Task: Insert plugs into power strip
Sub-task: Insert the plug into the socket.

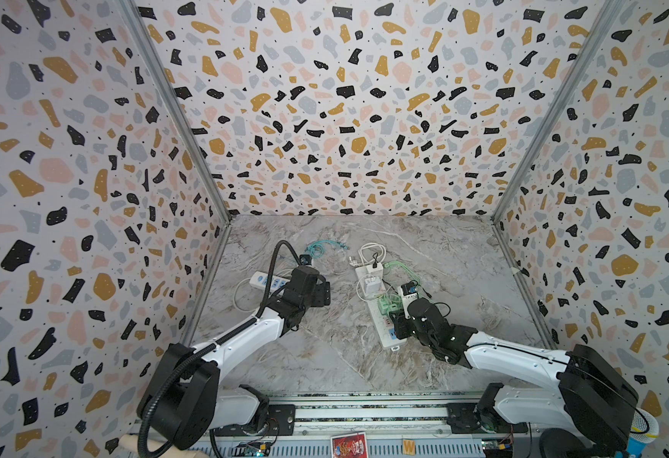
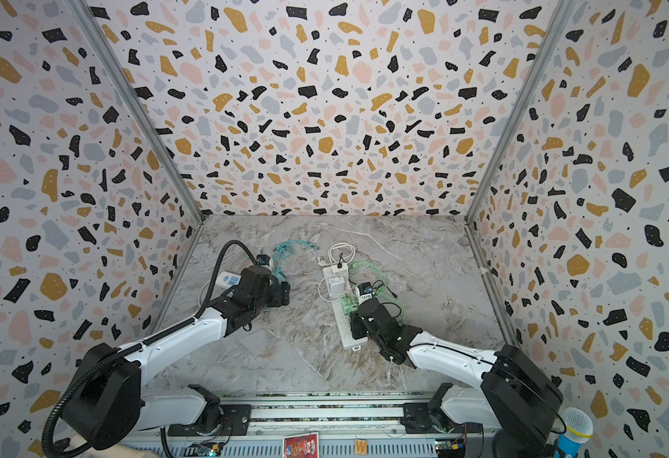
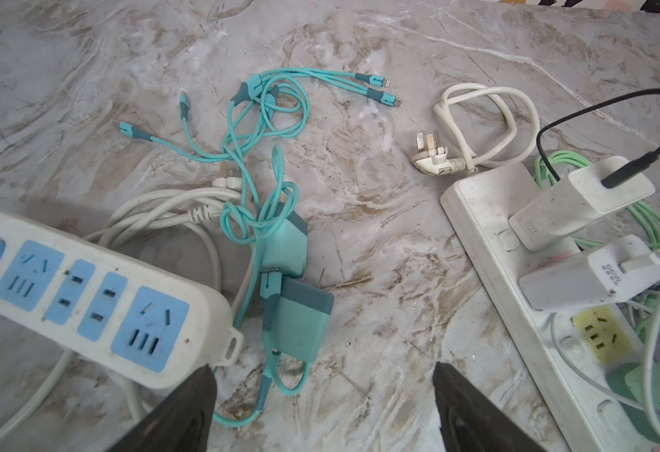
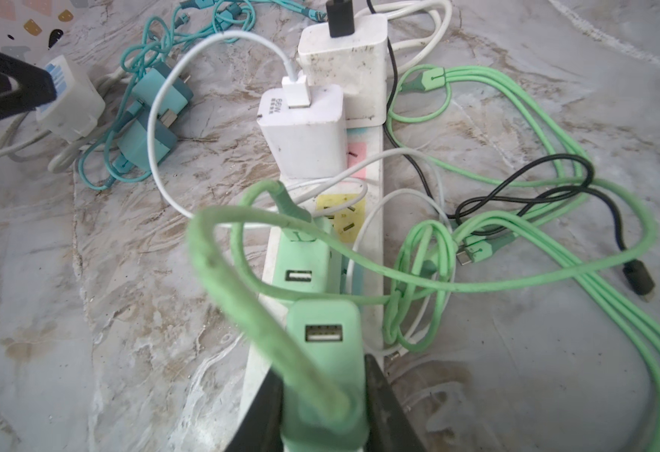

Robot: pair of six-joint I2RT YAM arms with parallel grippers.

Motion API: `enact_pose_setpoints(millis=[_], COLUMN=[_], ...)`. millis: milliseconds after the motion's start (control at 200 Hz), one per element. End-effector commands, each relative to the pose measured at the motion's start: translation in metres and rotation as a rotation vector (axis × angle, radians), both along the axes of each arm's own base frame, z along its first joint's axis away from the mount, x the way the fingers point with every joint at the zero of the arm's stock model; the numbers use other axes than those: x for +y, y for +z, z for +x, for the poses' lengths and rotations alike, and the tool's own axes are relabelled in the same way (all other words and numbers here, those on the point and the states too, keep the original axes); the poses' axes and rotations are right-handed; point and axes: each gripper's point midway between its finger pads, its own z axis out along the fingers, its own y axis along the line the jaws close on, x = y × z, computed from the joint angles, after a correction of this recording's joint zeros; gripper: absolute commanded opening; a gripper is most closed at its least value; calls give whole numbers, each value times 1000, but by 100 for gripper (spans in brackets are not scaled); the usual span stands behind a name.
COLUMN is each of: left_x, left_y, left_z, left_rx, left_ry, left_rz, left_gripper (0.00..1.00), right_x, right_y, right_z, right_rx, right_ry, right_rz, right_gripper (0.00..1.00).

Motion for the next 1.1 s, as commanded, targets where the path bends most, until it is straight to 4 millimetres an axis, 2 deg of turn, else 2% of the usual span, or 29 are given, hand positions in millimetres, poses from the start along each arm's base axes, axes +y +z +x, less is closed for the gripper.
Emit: enact_pose_setpoints(millis=[0,285,486,1096], left_x=[4,5,5,8], left_y=[7,8,7,12], left_z=[3,3,3,2], left_rx=[-36,-40,-40,-50], left_ry=[19,19,17,22], left_rz=[-12,-14,-19,-15], left_gripper=[87,87,88,88], right_x=[-2,6,4,6], right_y=[4,-3,-11,-19], right_z=[5,2,-3,-6], right_rx=[-36,-20,-1,-26], right_ry=[-32,-6,-8,-23], right_rz=[11,4,0,-50], right_gripper=[14,14,14,14])
